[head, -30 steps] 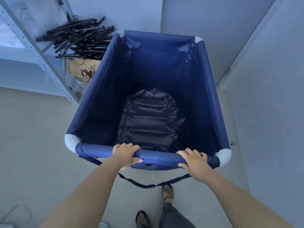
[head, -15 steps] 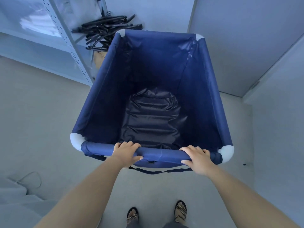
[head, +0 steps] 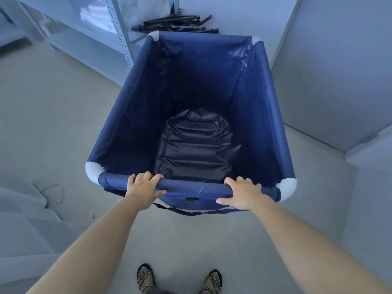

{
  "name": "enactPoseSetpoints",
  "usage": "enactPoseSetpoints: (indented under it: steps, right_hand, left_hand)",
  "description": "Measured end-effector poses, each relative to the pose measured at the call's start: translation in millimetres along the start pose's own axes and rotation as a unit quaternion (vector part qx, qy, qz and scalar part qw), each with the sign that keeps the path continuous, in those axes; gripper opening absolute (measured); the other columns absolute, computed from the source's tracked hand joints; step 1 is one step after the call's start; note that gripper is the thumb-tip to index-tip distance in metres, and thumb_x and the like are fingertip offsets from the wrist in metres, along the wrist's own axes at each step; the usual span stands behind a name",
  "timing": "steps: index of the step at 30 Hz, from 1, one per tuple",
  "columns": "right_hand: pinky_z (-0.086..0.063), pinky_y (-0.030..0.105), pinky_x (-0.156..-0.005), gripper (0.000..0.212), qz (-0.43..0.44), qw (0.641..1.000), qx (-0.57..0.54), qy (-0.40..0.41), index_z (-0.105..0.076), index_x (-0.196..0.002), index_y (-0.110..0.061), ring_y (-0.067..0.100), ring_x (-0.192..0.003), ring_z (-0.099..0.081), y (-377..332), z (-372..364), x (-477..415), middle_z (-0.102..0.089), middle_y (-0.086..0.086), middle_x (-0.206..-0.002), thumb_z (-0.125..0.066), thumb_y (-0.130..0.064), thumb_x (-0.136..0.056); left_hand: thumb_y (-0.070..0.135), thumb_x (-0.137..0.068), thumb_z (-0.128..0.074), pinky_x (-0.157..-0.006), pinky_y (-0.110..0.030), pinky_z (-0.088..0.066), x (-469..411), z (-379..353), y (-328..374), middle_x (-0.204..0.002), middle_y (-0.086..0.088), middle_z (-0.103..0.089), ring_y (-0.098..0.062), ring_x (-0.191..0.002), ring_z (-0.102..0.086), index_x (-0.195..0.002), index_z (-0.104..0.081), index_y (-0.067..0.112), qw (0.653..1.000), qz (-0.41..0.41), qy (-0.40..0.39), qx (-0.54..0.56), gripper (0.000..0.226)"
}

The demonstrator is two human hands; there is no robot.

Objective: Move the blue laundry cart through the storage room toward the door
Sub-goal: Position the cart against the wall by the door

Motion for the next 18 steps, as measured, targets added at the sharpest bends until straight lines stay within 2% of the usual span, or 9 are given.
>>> enactPoseSetpoints:
  steps: [7, 18]
  right_hand:
    - [-0.034, 0.048, -0.088, 0.052, 0.03, 0.995, 0.068, 0.065, -0.041, -0.12, -0.034, 0.026, -0.106, -0.046, 19.9, -9.2, 5.3, -0.051, -0.001, -0.112, -0.038, -0.071, -0.083]
    - [-0.036, 0.046, -0.095, 0.052, 0.011, 0.989, 0.118, 0.084, -0.04, -0.121, -0.031, 0.024, -0.106, -0.048, 16.3, -33.6, 49.3, -0.053, 0.0, -0.114, -0.038, -0.068, -0.085]
  left_hand:
    - [0.056, -0.092, -0.038, -0.113, -0.043, -0.019, 18.6, -11.0, 18.1, -0.119, 0.003, -0.045, -0.021, -0.118, -0.042, -0.129, -0.036, 0.031, 0.999, 0.028, -0.011, 0.028, 0.045]
    - [0.045, -0.096, -0.039, -0.11, -0.041, -0.022, 66.8, -30.2, 19.3, -0.124, 0.007, -0.044, -0.02, -0.118, -0.039, -0.132, -0.033, 0.032, 0.997, -0.037, -0.027, 0.069, 0.039]
Point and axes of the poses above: each hand's wrist, its own x-axis away from the middle knuckle, its own z-axis out of the back of the hand, y = z × x, the point moved 1 cm from there along -x, towards the middle knuckle
